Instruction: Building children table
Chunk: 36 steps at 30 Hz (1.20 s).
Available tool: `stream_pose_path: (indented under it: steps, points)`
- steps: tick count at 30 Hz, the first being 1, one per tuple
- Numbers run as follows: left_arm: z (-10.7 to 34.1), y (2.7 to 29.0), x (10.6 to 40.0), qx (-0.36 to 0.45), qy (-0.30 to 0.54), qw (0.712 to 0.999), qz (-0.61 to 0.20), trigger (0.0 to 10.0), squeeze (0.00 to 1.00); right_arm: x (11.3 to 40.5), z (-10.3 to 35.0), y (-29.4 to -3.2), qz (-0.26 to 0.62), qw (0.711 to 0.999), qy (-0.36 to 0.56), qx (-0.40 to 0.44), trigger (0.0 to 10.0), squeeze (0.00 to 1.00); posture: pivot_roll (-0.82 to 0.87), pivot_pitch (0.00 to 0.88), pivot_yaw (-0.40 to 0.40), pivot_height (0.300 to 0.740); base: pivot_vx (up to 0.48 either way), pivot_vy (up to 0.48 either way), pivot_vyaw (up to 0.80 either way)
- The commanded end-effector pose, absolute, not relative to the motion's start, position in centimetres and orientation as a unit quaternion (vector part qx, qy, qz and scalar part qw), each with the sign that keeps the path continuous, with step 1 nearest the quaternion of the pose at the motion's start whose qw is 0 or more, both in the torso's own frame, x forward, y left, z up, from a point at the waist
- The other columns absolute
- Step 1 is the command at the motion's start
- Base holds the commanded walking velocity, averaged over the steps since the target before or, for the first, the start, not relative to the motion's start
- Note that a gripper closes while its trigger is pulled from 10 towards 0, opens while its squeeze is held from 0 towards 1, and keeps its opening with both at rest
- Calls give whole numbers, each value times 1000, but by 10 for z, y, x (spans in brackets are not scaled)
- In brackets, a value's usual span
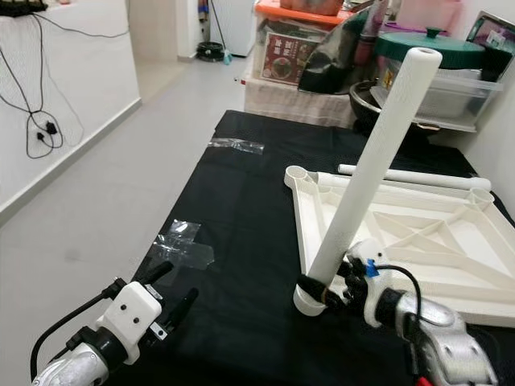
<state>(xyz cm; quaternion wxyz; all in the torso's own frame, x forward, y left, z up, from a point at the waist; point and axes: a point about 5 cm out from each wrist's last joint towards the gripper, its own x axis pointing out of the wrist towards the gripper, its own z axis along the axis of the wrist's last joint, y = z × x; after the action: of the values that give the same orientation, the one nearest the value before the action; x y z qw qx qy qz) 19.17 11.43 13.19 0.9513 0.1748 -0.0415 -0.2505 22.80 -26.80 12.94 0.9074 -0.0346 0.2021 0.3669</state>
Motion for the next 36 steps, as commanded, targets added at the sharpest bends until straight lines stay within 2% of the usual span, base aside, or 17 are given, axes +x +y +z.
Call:
stream_pose_path:
  steps: [1, 5, 8, 10, 13, 14, 16, 18, 24, 27, 28, 29, 30, 34, 36]
  points:
    - [128, 113, 191, 176, -33, 950, -255, 10000, 0, 219, 133, -268, 412, 886, 210, -27, 10000, 0, 82, 0, -110, 740, 0, 0, 0]
    - [127, 113, 191, 176, -32, 950, -256, 10000, 0, 215, 135, -279, 406, 883, 231, -52, 10000, 0, 77, 0, -110, 740, 0, 0, 0]
    - [127, 113, 191, 176, -31, 950, -257, 10000, 0, 216, 138, -290, 380, 892, 234, -69, 10000, 0, 76, 0, -109, 740, 0, 0, 0]
    - [126, 114, 191, 174, -29, 951, -256, 10000, 0, 228, 141, -307, 294, 924, 219, -103, 10000, 0, 66, 0, -105, 740, 0, 0, 0]
    - [126, 114, 192, 174, -29, 951, -256, 10000, 0, 232, 140, -311, 268, 934, 213, -107, 10000, 0, 66, 0, -105, 740, 0, 0, 0]
    - [127, 113, 192, 174, -30, 950, -257, 10000, 0, 237, 142, -312, 236, 948, 191, -93, 10000, 0, 65, 0, -105, 740, 0, 0, 0]
    - [126, 112, 191, 173, -29, 950, -259, 10000, 0, 228, 142, -300, 279, 943, 179, -40, 10000, 0, 73, 0, -104, 740, 0, 0, 0]
    - [126, 113, 191, 174, -28, 949, -260, 10000, 0, 208, 141, -287, 364, 910, 196, -20, 10000, 0, 71, 0, -104, 740, 0, 0, 0]
    - [126, 115, 192, 172, -27, 951, -256, 10000, 0, 192, 138, -286, 397, 889, 226, -10, 10000, 0, 64, 0, -99, 740, 0, 0, 0]
    - [124, 115, 191, 163, -18, 952, -259, 10000, 0, 177, 138, -275, 433, 870, 235, 3, 10000, 0, 57, 0, -94, 740, 0, 0, 0]
    - [124, 115, 191, 163, -18, 952, -259, 10000, 0, 177, 138, -275, 433, 870, 235, 3, 10000, 0, 57, 0, -94, 740, 0, 0, 0]
    - [122, 117, 190, 143, -8, 957, -252, 10000, 0, 170, 141, -258, 454, 863, 218, 34, 10000, 0, 53, 0, -87, 740, 0, 0, 0]
    - [121, 118, 191, 134, -4, 959, -249, 10000, 0, 169, 144, -251, 461, 862, 207, 39, 10000, 0, 51, 0, -89, 740, 0, 0, 0]
    - [121, 120, 191, 129, 0, 961, -246, 10000, 0, 169, 147, -243, 458, 866, 194, 52, 10000, 0, 51, 0, -89, 740, 0, 0, 0]
    - [119, 122, 191, 134, 3, 960, -246, 10000, 0, 171, 149, -230, 461, 870, 168, 58, 10000, 0, 56, 0, -84, 740, 0, 472, 0]
